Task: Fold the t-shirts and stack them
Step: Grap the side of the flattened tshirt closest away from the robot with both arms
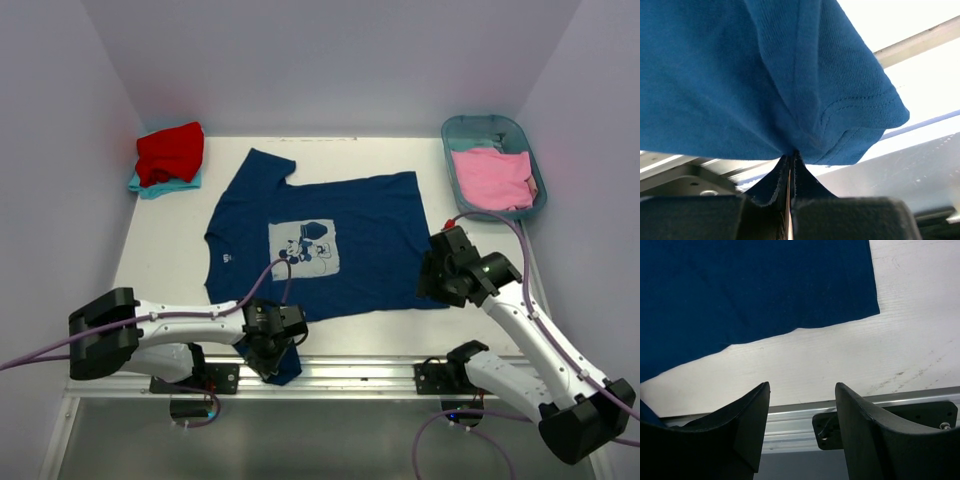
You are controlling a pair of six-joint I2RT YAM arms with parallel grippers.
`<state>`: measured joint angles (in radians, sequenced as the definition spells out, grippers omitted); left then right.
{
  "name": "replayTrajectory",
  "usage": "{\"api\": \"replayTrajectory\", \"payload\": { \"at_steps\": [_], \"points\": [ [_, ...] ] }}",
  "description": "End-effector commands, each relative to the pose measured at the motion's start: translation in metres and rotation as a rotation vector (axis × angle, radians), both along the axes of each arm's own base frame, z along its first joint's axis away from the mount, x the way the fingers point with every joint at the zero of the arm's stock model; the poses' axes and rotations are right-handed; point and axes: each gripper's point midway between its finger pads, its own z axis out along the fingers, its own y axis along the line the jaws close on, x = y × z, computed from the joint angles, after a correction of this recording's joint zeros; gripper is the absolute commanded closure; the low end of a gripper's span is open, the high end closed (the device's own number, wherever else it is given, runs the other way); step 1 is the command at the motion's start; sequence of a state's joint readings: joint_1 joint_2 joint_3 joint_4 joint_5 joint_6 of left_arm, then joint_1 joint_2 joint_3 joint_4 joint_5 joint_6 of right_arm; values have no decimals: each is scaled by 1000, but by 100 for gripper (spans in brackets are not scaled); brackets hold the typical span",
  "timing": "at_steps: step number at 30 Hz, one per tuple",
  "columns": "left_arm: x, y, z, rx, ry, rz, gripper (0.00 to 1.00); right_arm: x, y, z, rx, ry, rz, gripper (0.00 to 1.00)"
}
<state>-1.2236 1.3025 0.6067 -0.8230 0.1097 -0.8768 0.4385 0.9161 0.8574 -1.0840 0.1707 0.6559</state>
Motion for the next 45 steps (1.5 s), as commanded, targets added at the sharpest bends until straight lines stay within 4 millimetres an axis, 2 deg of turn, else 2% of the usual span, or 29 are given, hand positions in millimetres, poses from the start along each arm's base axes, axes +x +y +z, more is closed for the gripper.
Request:
{"api": "replayTrajectory", "payload": {
  "at_steps": [1, 4, 9, 15, 17, 24, 28, 31, 36, 39, 40, 43, 45],
  "points": [
    [28, -20, 17, -41, -167, 36, 100, 2, -5, -6, -32, 8, -32, 41],
    [33, -20, 39, -47, -198, 60, 100, 4, -11, -9, -77, 22, -66, 41],
    [41, -15, 59, -34, -250, 87, 100, 8, -16, -17, -120, 50, -103, 41],
    [47, -14, 64, -24, -285, 97, 100, 9, -17, -20, -134, 61, -111, 41],
    [56, -13, 67, -10, -330, 102, 100, 9, -16, -19, -128, 57, -110, 41],
    [113, -25, 81, 4, -575, 140, 100, 10, -13, -24, -116, 66, -106, 41],
    [142, -36, 77, -31, -624, 166, 100, 11, -11, -26, -107, 69, -101, 41],
    [173, -23, 63, 7, -636, 242, 100, 13, -9, -27, -95, 59, -100, 40],
    [199, -7, 63, 100, -678, 330, 100, 16, -9, -32, -103, 56, -107, 39],
    [207, 0, 64, 133, -682, 384, 83, 17, -7, -37, -99, 58, -107, 38],
    [210, 2, 65, 135, -689, 393, 63, 16, -7, -39, -102, 67, -105, 37],
    [212, -9, 76, 57, -703, 416, 34, 18, -6, -41, -99, 67, -101, 37],
    [217, -19, 84, -13, -720, 418, 31, 17, -5, -44, -98, 71, -97, 37]
  ]
}}
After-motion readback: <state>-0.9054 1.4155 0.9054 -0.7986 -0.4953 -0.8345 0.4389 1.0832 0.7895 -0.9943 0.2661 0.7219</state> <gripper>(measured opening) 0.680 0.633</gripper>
